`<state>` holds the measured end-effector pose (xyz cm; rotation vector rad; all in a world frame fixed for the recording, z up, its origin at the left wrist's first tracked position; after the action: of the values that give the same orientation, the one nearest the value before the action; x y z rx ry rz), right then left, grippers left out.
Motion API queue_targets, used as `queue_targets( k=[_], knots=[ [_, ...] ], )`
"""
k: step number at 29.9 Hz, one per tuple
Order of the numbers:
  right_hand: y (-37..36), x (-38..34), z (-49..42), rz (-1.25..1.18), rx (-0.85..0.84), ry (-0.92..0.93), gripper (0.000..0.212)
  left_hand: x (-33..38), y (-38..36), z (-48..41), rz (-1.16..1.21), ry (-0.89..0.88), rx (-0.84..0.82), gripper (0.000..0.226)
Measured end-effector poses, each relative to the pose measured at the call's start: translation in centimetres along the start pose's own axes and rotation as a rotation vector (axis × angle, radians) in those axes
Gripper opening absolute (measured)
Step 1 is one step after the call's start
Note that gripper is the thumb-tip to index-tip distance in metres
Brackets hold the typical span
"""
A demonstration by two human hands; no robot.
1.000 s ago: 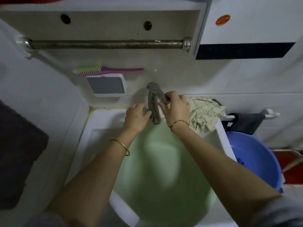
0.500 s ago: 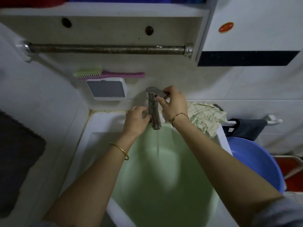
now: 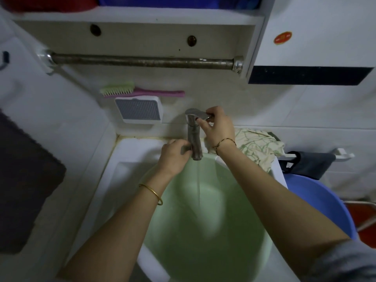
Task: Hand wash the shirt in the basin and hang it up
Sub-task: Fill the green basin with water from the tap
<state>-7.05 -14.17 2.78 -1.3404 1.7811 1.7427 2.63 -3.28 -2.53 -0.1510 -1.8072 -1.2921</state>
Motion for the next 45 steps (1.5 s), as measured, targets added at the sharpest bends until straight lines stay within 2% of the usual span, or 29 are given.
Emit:
queue_targets(
  k=[7, 11, 15, 19, 22, 25, 32, 38, 45],
  knots=[
    [0.6, 1.4, 1.8, -0.067, -0.039, -0.017, 0.059, -0.2, -0.3, 0.8, -0.013, -0.089, 0.026, 0.029],
    [1.4, 4.0, 4.4, -0.028, -0.05, -0.082, 0.052, 0.2, -0.6, 1.4, -0.024, -0.131, 0.025, 0.031],
    [1.6, 7.8, 7.2, 0.045, -0.079, -0.156, 0.042, -0.5, -0.4, 2.9, -0.005, -0.054, 0.138, 0.032],
    [2.1, 11.1, 10.4, 0.144, -0.067, -0.224, 0.036, -4.1, -0.2, 6.5, -0.255, 0.028, 0.258, 0.028],
    [2.4, 12.2, 12.5, 0.399, -0.02, -0.111, 0.037, -6.4, 0.0, 8.7, -0.524, 0.059, 0.284, 0.029],
    [2.1, 12.6, 13.6, 0.556, 0.003, -0.02, 0.036, -7.5, -0.1, 9.5, -0.666, 0.11, 0.268, 0.037],
    [1.0, 13.6, 13.7, 0.697, -0.132, -0.048, 0.052, -7.6, -0.6, 9.4, -0.638, 0.155, 0.207, 0.059],
    [0.8, 14.0, 13.5, 0.722, -0.142, -0.07, 0.055, -7.1, -0.4, 9.3, -0.595, 0.203, 0.221, 0.071],
    [1.1, 13.7, 13.3, 0.684, -0.128, -0.093, 0.058, -7.4, -0.5, 9.3, -0.6, 0.227, 0.201, 0.073]
  ],
)
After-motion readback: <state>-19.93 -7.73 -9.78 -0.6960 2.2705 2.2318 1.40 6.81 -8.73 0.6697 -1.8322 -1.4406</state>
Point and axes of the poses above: each hand's wrist, its own z-axis away from the middle knuckle, its own y-axis out of the back of the hand, x = y × z, the point moved 3 cm from there along -z, towards the middle knuckle, and after that the axes turned 4 degrees about x, right-handed, at the moved point
